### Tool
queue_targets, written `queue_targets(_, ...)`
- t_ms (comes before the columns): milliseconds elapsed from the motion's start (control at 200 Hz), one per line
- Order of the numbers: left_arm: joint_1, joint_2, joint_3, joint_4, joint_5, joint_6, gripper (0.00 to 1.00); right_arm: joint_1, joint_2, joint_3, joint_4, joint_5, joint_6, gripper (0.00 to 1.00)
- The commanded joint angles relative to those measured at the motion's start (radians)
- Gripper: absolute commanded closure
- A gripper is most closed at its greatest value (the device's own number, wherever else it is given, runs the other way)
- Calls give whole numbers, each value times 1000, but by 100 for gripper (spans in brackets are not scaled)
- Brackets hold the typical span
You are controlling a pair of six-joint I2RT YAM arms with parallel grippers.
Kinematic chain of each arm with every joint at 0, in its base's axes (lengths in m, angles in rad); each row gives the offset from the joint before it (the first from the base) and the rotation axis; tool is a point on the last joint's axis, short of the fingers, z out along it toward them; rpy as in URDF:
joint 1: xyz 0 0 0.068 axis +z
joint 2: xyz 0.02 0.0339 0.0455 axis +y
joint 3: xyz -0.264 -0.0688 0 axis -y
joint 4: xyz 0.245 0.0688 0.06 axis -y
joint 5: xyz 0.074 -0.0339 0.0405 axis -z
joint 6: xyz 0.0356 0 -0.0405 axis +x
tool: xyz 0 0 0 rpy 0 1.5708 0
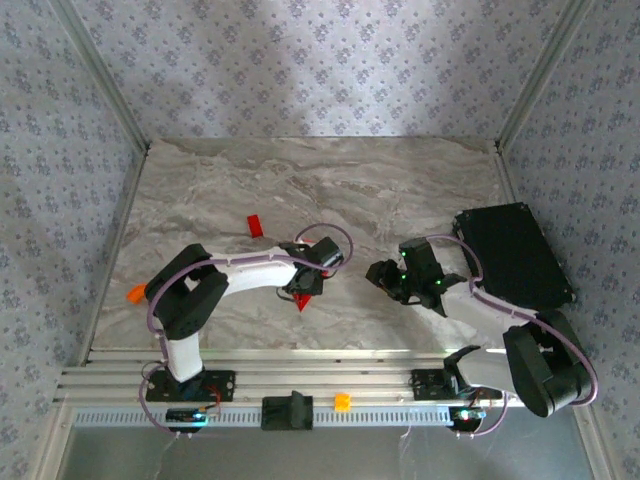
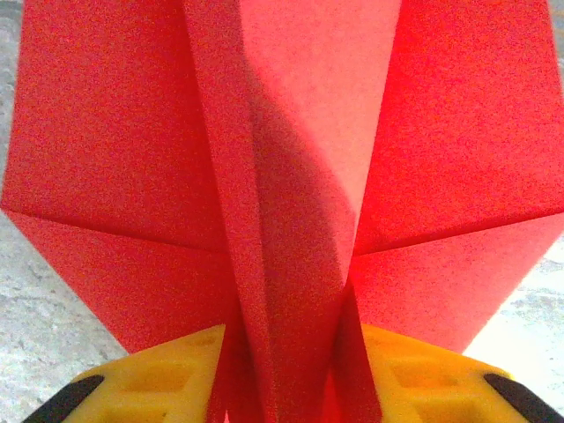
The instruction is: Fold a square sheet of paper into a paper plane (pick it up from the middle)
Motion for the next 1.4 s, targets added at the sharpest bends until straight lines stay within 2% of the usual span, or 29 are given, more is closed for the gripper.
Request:
queue_targets(0,-13,32,-31,-30,18,-23,62,1,10,3,5,-4,-7,58)
queue_targets(280,-23,4,1,-39,24,-56,60,2,-6,16,-20,0,-32,58)
queue_targets(670,-37,-141,38,-81,-40,-92,55,-35,-91,117,-248,82,-191,55)
queue_targets(805,-43,-200,19,-91,-67,-100,55,-68,-155,168,-367,202,-270,52)
queue_targets(885,-44,-248,-2,-85,-104,-88,54,-88,-200,209,-441,340,-334,49)
queue_targets(979,-31,-317,-30,-84,-182,-45,47,-114,-250,249,-480,525,-441,42)
queue_targets(1099,55,-418,-91,-63,-244,26,38,-152,-288,229,-390,722,-615,31)
queue_targets(1199,176,-504,-160,-23,-269,90,30,-205,-284,134,-204,789,-756,25)
queue_targets(1309,315,-590,-228,49,-340,201,13,-279,-228,73,-68,712,-834,24)
queue_targets(1399,450,-636,-258,102,-366,300,7,-330,-147,6,120,616,-869,24)
